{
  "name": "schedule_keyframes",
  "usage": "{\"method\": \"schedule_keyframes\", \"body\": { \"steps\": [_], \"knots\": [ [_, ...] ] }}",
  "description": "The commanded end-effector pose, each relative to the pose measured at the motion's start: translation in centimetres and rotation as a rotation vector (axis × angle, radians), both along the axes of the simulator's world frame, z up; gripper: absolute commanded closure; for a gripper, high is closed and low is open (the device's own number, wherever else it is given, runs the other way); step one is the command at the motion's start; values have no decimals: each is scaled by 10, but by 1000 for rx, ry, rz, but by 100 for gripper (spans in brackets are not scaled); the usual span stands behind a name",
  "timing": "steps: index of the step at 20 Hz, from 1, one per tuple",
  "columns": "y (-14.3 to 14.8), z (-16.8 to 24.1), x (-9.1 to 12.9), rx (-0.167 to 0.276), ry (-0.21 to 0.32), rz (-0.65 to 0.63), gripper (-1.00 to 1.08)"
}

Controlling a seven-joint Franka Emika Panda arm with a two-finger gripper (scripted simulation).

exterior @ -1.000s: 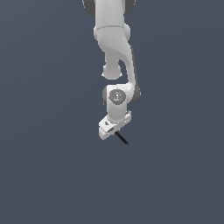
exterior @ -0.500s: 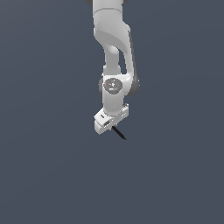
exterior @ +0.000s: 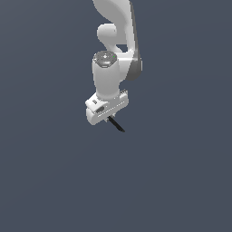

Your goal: Pick up the object and move it to a goal position.

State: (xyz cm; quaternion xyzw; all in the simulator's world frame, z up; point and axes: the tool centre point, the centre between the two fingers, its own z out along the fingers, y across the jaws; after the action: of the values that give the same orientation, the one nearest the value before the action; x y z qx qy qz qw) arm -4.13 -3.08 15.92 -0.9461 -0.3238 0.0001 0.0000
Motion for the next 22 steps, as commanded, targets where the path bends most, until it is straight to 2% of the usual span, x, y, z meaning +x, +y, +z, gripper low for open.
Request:
{"method": "schedule_keyframes", "body": {
  "steps": [1, 13, 22],
  "knots": [
    [-10, 30, -4, 1, -1, 0, 108],
    [-56, 162, -20, 3, -1, 0, 108],
    [-80, 225, -25, 1, 0, -2, 108]
  ]
}}
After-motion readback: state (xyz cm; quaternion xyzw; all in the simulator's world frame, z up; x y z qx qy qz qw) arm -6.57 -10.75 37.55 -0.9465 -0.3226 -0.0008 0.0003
